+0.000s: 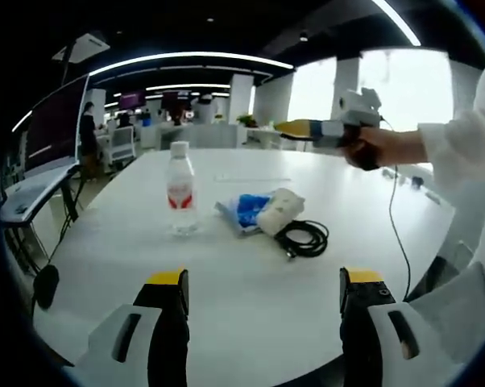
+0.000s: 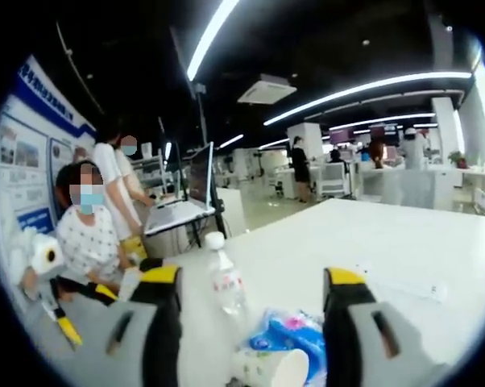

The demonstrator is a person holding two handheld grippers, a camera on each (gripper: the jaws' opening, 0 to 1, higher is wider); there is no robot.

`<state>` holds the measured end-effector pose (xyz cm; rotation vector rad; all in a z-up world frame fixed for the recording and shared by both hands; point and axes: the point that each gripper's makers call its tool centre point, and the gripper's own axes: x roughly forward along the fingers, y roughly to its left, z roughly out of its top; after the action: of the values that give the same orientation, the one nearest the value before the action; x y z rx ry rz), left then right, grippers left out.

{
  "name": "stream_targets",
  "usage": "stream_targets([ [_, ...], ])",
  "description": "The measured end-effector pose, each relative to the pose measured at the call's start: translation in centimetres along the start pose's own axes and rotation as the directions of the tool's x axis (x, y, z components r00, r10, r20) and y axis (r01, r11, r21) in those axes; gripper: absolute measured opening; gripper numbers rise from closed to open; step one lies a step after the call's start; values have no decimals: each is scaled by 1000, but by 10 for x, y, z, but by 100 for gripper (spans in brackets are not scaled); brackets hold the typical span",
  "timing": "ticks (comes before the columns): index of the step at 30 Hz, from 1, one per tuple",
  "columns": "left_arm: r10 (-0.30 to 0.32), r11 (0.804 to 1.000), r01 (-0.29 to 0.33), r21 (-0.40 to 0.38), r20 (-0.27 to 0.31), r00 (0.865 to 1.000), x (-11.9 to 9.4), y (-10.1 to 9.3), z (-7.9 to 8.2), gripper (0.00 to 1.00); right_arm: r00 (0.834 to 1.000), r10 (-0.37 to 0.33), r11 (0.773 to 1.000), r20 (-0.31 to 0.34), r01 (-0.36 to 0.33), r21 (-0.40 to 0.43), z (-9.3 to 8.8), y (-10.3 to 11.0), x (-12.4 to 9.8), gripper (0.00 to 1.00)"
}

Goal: Arrange the tabletop items into an orderly group along one side of the table until the central work area is clear of visible clutter.

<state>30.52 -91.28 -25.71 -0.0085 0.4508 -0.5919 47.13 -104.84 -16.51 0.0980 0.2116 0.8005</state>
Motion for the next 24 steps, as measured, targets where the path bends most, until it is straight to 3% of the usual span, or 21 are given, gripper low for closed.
stream_targets([
  [9,0,1000,0,0,-9,1000,2,0,-2,73,1000,-12,1000,-7,13,25,-8,-2,-3,68],
  [24,-10,1000,10,-5,-25,1000,5,-1,-6,73,995,-65,993,-71,71,90,-48,-15,-23,65],
])
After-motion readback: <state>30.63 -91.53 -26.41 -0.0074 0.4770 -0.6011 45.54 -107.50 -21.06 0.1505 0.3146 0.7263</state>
